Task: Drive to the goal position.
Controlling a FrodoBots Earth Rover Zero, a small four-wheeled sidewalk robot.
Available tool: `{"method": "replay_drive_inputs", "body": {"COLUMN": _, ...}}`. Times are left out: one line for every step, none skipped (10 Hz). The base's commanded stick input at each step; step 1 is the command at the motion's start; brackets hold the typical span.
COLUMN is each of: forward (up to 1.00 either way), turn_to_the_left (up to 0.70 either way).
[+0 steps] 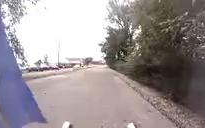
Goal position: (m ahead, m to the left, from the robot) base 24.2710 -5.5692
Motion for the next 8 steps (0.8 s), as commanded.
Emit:
{"method": "replay_drive_inputs", "body": {"forward": 0.60, "turn_to_the_left": 0.00}}
{"method": "replay_drive_inputs", "body": {"forward": 0.60, "turn_to_the_left": 0.00}}
{"method": "replay_drive_inputs", "body": {"forward": 0.60, "turn_to_the_left": 0.00}}
{"method": "replay_drive_inputs", "body": {"forward": 0.60, "turn_to_the_left": 0.00}}
{"method": "replay_drive_inputs", "body": {"forward": 0.60, "turn_to_the_left": 0.00}}
{"method": "replay_drive_inputs", "body": {"forward": 0.54, "turn_to_the_left": 0.00}}
{"method": "replay_drive_inputs", "body": {"forward": 0.45, "turn_to_the_left": 0.00}}
{"method": "replay_drive_inputs", "body": {"forward": 0.45, "turn_to_the_left": 0.00}}
